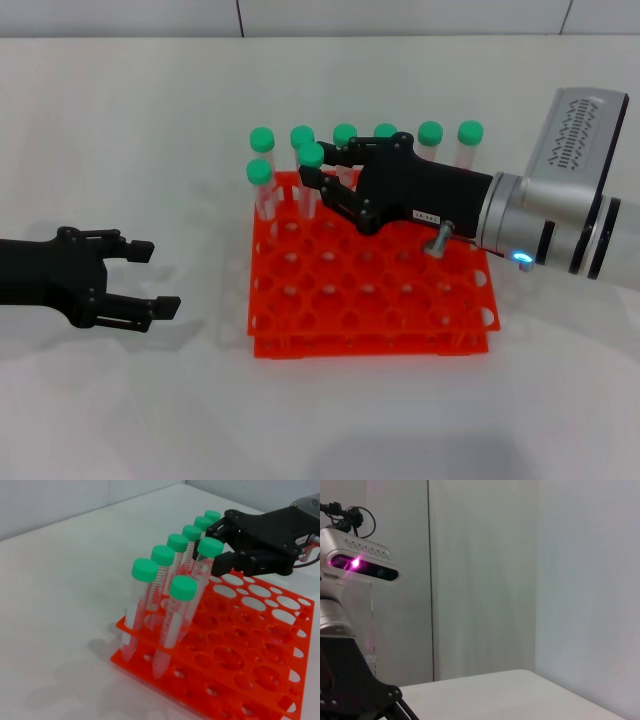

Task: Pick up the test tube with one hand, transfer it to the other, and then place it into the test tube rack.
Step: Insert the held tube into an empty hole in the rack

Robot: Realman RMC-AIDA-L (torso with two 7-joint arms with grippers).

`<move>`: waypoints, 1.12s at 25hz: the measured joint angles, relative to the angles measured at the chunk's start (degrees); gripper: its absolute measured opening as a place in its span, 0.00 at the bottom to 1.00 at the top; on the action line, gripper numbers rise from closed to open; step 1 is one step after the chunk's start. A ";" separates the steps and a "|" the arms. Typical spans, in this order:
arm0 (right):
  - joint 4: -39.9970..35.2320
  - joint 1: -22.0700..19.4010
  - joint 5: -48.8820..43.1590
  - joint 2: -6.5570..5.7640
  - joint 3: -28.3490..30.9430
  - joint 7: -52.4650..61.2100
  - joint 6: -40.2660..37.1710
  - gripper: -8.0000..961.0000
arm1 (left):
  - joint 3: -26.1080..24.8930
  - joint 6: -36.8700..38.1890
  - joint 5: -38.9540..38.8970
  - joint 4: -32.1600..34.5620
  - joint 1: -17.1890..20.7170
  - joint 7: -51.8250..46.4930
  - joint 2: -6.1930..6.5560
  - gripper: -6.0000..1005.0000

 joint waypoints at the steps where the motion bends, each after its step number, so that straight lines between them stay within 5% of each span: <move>1: 0.00 -0.02 0.00 0.00 -0.02 0.02 0.00 0.26 | 0.00 0.00 0.00 0.00 0.00 0.00 0.00 0.89; 28: -0.44 0.61 0.00 0.00 -0.48 0.41 1.74 0.26 | 0.00 -0.03 0.00 0.01 0.00 0.35 0.00 0.89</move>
